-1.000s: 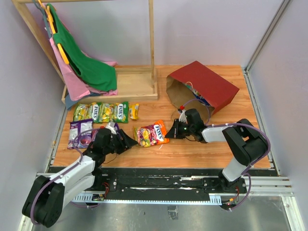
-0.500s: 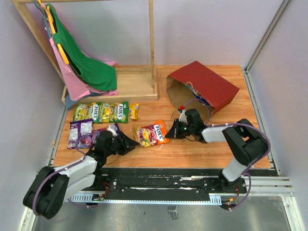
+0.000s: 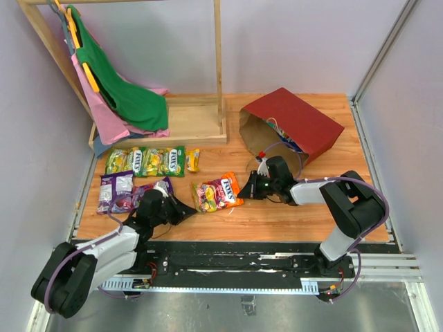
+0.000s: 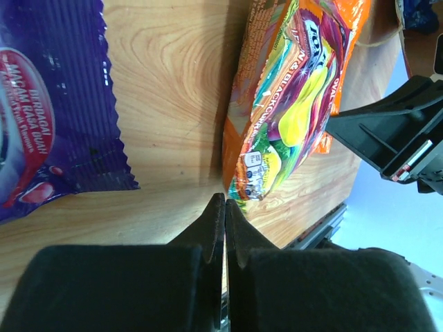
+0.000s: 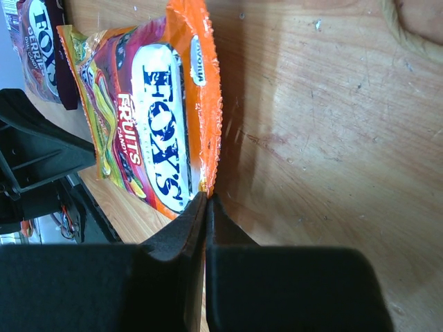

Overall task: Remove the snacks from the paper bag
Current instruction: Adjust the snack at the center of the board.

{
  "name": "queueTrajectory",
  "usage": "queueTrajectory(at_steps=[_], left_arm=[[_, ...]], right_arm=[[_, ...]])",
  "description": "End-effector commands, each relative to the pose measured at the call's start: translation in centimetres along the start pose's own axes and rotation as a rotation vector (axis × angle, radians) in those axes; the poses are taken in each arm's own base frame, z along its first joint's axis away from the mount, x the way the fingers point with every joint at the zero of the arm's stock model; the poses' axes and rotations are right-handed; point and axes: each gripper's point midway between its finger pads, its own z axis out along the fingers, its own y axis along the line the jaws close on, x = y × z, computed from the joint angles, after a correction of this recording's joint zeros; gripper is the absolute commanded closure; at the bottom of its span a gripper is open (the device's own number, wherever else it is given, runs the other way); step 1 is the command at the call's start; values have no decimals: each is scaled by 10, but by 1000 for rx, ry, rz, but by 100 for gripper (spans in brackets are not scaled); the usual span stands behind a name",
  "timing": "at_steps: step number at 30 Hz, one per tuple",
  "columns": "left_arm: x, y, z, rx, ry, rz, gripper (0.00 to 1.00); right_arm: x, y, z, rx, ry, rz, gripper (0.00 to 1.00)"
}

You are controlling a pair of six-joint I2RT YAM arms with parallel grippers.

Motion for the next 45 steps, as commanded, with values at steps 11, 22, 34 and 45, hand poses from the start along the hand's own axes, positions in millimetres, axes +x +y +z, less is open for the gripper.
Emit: queueTrajectory(at_steps=[11, 22, 34, 45], left_arm=[[3, 5, -2, -7, 1, -9, 50], [1, -1, 1, 13, -25, -22, 50], [19, 0, 18, 13, 47, -18, 67], [13, 3, 17, -17, 16, 1, 99]], right_arm=[[-2, -1, -3, 2, -24, -11, 99], [-2, -1, 0, -4, -17, -8, 99], [-1, -3, -1, 2, -18, -7, 99], [1, -4, -1, 2, -15, -7, 100]])
